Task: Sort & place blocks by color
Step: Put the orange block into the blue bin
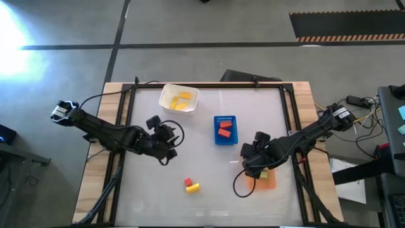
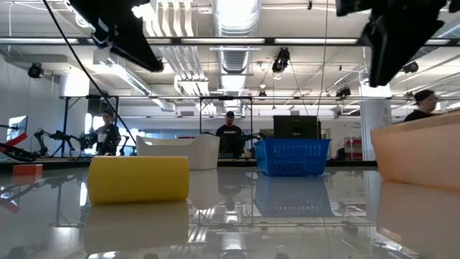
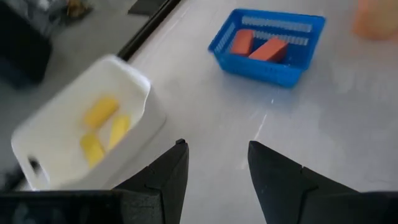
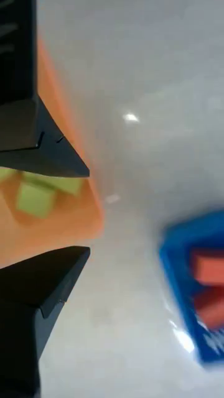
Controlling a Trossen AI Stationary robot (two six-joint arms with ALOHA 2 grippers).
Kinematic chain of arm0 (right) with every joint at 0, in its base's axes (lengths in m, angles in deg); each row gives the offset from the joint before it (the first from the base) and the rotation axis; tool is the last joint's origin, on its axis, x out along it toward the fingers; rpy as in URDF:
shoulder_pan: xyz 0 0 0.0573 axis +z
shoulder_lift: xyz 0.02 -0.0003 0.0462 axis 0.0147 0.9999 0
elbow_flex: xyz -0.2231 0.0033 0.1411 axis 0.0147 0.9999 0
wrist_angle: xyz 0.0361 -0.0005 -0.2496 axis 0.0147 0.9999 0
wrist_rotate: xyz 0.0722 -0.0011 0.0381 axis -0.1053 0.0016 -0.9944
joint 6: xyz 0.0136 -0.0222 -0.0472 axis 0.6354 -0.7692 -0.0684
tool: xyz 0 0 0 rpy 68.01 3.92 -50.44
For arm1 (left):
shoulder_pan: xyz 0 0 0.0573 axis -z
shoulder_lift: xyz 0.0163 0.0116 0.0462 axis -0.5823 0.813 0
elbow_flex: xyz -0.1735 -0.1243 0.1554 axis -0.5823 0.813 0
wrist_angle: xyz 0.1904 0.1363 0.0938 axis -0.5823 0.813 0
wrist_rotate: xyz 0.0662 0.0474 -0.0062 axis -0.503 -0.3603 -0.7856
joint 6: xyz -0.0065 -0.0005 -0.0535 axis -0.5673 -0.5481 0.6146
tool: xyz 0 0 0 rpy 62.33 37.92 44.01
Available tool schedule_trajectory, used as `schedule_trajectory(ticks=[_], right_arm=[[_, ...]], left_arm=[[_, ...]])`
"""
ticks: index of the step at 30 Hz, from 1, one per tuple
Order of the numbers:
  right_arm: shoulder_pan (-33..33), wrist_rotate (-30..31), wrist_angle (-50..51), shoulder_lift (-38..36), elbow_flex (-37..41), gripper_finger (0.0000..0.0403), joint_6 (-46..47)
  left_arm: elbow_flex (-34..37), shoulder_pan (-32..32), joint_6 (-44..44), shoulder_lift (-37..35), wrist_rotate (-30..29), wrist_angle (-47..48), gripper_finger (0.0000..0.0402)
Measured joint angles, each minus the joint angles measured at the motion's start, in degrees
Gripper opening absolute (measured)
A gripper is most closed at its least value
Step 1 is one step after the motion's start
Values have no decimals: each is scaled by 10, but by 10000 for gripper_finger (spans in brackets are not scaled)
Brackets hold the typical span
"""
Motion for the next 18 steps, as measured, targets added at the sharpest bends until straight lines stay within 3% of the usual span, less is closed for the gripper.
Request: schedule_trajectory(ticks=[6,14,18], right_arm=[[0,90,-2,0,-4,183,-70],[0,183,-39,-5,-4,183,-147],[0,206,-96,-14,-4,183,-203]], left_arm=[[25,0,248,0,16,100,150],[109,-2,577,3,159,246,150],[162,-3,664,5,229,266,150]])
